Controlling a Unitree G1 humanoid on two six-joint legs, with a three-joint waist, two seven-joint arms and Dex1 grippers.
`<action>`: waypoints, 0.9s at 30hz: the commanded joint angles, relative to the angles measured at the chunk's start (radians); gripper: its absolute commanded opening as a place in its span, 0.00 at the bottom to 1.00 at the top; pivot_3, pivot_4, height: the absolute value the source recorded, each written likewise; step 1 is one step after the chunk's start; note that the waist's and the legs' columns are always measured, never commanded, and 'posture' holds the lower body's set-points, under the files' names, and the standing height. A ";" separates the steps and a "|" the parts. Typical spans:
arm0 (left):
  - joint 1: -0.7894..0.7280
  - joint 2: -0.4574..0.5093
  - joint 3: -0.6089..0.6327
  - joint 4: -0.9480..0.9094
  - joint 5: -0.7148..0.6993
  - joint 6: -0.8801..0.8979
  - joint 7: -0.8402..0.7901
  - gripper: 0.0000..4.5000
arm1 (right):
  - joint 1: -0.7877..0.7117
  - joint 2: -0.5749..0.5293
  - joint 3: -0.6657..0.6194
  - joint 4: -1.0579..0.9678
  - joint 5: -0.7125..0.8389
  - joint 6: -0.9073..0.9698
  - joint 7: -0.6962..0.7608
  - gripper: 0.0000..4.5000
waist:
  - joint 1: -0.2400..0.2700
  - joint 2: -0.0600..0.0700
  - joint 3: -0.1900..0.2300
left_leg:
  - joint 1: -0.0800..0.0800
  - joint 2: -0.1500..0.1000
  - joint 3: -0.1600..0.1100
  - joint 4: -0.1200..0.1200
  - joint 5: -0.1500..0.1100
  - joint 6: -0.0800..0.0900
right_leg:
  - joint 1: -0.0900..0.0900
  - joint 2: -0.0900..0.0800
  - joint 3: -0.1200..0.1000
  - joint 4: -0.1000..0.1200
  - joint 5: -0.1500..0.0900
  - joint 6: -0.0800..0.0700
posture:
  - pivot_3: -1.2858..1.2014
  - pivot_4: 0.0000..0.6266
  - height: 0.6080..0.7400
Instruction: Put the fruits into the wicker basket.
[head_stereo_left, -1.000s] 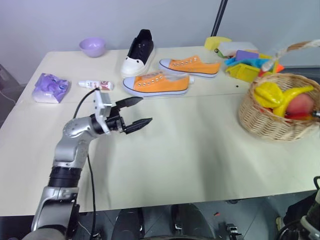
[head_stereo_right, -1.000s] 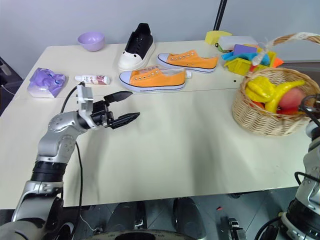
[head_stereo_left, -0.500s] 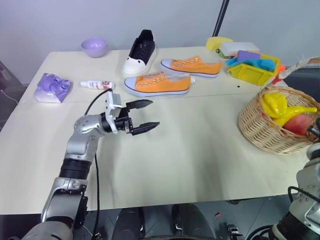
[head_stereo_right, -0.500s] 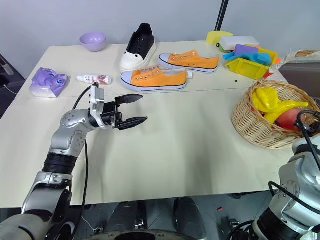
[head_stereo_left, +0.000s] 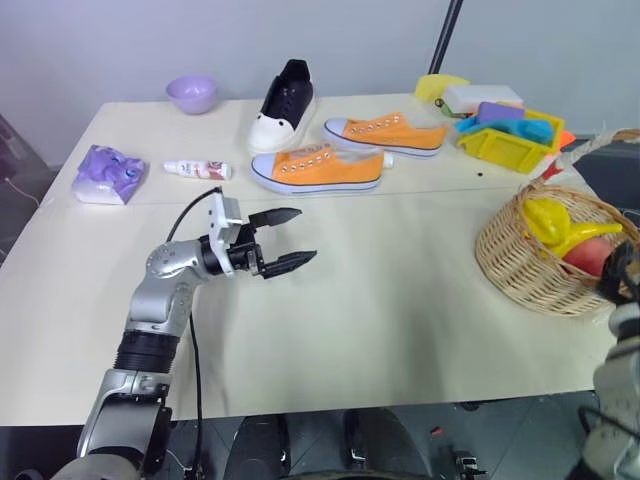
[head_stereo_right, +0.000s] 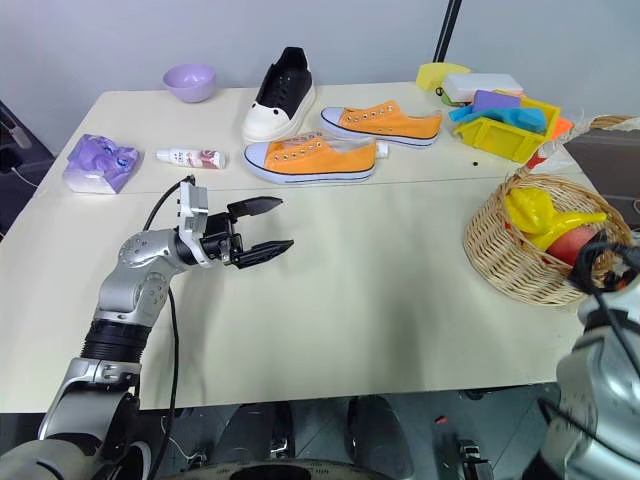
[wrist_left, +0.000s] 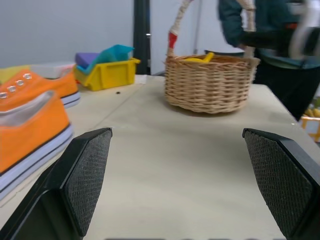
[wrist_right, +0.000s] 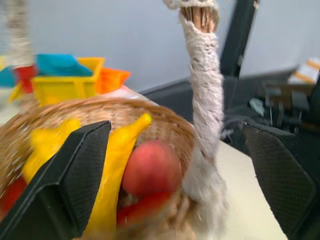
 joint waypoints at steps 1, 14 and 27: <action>0.016 0.010 0.027 -0.036 0.006 -0.008 0.035 1.00 | 0.130 0.041 0.102 -0.138 -0.026 -0.171 0.090 0.99 | -0.005 0.001 0.000 | 0.000 0.000 0.000 0.000 0.000 0.000 | 0.000 0.000 0.000 0.000 0.000 0.000 | 0.52 0.24 1.00; 0.196 0.095 0.134 -0.235 0.055 0.045 0.297 1.00 | -0.102 -0.204 0.454 0.093 0.090 -0.250 0.473 0.99 | -0.002 -0.003 0.000 | 0.001 0.000 0.000 0.001 0.000 0.000 | 0.000 -0.001 0.001 0.000 -0.002 -0.003 | 0.52 0.24 1.00; 0.525 0.083 0.364 -0.518 0.040 0.091 0.570 1.00 | -0.468 -0.404 0.652 0.557 0.140 -0.314 0.906 0.99 | 0.002 -0.005 0.001 | 0.001 0.002 0.002 0.001 0.000 0.000 | 0.000 -0.002 0.000 0.000 -0.001 -0.002 | 0.52 0.24 1.00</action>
